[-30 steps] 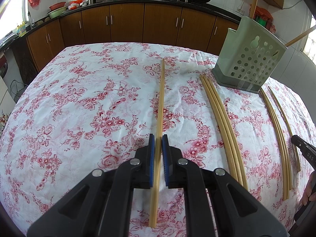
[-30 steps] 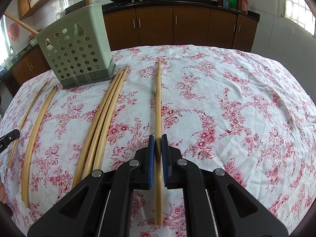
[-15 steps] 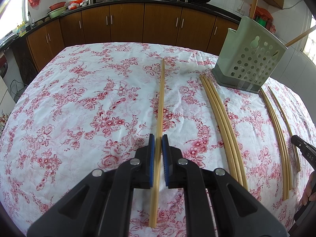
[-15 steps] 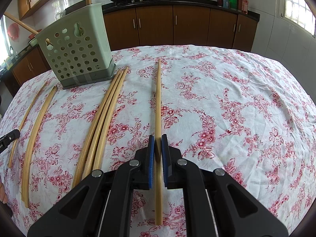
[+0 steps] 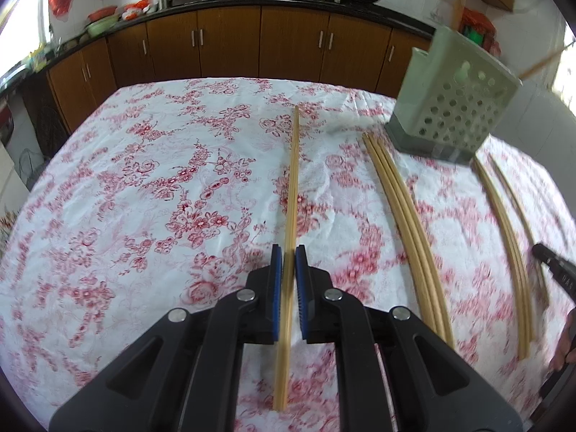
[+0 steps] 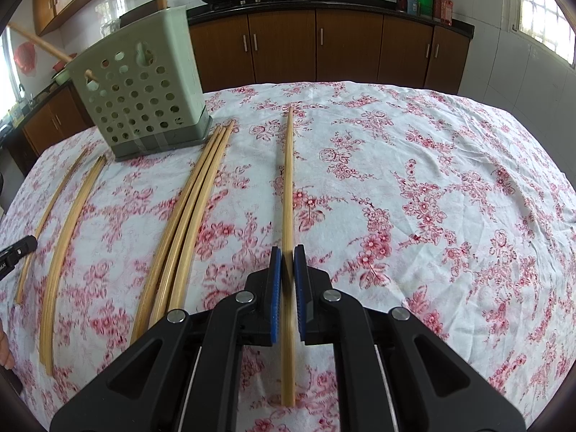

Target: Organize utensils

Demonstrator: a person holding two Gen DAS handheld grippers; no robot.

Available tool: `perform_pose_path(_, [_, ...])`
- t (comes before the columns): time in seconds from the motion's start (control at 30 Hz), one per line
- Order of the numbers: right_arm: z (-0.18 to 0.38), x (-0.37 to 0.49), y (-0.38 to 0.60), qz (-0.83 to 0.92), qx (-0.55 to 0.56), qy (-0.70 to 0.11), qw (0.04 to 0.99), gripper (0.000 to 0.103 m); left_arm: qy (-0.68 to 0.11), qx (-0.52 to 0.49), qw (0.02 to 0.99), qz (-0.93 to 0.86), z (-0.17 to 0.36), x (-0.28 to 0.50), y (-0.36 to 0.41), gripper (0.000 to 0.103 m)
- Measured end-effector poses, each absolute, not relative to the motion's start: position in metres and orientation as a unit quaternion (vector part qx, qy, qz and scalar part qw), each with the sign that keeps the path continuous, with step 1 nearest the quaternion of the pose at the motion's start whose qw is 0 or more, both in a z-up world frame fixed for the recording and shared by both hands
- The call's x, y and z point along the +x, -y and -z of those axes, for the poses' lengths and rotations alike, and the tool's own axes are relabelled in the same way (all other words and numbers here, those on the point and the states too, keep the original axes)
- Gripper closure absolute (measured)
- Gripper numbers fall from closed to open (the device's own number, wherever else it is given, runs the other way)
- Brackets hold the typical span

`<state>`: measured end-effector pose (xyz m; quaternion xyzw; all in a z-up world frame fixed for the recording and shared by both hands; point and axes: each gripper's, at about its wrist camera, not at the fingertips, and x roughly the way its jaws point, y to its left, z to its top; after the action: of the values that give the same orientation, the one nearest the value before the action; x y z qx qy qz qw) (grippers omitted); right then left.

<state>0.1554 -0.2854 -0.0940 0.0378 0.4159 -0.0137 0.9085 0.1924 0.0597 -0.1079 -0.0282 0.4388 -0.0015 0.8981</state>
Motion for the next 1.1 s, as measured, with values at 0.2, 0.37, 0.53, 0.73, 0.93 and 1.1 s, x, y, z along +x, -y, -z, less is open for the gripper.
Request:
perform_pose_path(0.2, [0.094, 0.147, 0.291, 0.004, 0.054, -0.415, 0.908, 0.095, -0.439, -0.007, 0.898, 0.006, 0.108, 0.18, -0.056, 0.094])
perform_pose_path(0.37, [0.074, 0.143, 0.296, 0.008, 0.062, -0.392, 0.918, 0.095, -0.417, -0.004, 0.909, 0.013, 0.085, 0.172, -0.058, 0.095])
perform_pose_path(0.53, [0.027, 0.132, 0.3, 0.012, 0.061, -0.326, 0.943, 0.095, -0.353, -0.022, 0.935, 0.021, 0.029, 0.163, -0.064, 0.095])
perform_pose_path(0.73, [-0.013, 0.127, 0.301, 0.007, 0.064, -0.273, 0.96, 0.095, -0.299, -0.035, 0.953, 0.025, -0.022, 0.16, -0.067, 0.095])
perform_pose_path(0.93, [-0.051, 0.126, 0.296, -0.017, 0.066, -0.231, 0.971, 0.095, -0.264, -0.024, 0.962, 0.058, -0.064, 0.153, -0.054, 0.095])
perform_pose_path(1.1, [-0.088, 0.123, 0.288, -0.054, 0.079, -0.183, 0.979, 0.095, -0.241, -0.018, 0.966, 0.096, -0.092, 0.146, -0.037, 0.095])
